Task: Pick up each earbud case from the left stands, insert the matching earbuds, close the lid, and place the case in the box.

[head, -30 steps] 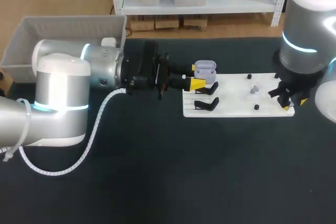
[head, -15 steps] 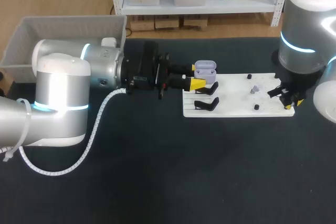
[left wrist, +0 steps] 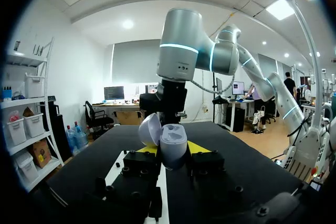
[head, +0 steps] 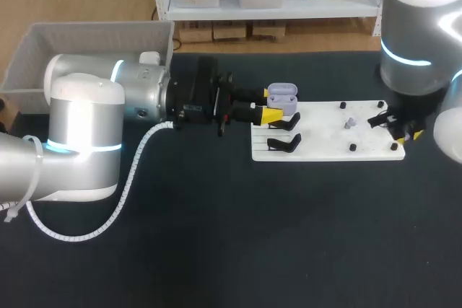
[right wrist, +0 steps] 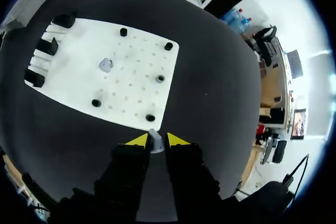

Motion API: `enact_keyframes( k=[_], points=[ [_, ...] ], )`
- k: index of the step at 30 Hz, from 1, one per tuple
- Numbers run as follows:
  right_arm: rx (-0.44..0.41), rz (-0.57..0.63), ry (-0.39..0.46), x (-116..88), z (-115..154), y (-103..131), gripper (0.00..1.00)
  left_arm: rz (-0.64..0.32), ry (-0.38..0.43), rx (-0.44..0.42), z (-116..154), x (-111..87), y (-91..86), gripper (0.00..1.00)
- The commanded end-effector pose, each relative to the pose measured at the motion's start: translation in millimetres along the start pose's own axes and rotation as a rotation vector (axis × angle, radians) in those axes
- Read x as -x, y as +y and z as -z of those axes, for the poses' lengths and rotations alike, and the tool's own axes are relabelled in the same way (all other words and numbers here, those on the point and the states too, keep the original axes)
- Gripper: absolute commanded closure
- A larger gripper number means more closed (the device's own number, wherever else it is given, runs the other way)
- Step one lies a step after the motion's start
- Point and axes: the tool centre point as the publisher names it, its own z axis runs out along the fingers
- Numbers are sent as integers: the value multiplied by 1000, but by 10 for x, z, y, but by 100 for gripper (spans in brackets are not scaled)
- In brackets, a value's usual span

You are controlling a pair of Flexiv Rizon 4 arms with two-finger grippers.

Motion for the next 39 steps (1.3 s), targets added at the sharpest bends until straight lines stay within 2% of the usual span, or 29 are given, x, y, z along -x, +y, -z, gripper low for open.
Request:
enact_keyframes(
  k=[1, 3, 5, 7, 12, 29, 30, 33, 34, 39],
  points=[
    [-13, -51, 27, -138, 461, 25, 100, -3, -3, 4, 2, -6, -10, 100],
    [-5, -78, 62, -153, 571, 71, 100, -3, -3, 4, 2, -6, -10, 100],
    [-54, -124, 87, -164, 648, 134, 100, -3, -3, 4, 2, -6, -10, 100],
    [-54, -150, 111, -169, 708, 206, 100, -3, -3, 4, 2, -6, -10, 100],
    [-85, -195, 132, -192, 807, 422, 100, -3, -3, 4, 2, -6, -10, 100],
    [-85, -195, 132, -192, 807, 422, 100, -3, -3, 4, 2, -6, -10, 100],
    [-66, -225, 119, -191, 872, 468, 100, -3, -3, 4, 2, -6, -10, 100],
    [-80, -330, 107, -183, 1039, 535, 100, -15, 12, -1, -17, -14, -19, 100],
    [-128, -381, 93, -186, 1090, 536, 100, -26, 19, -9, -42, -21, -32, 100],
    [-62, -574, 112, -246, 1361, 506, 100, -57, 34, -24, -163, -61, -94, 100]
  ],
)
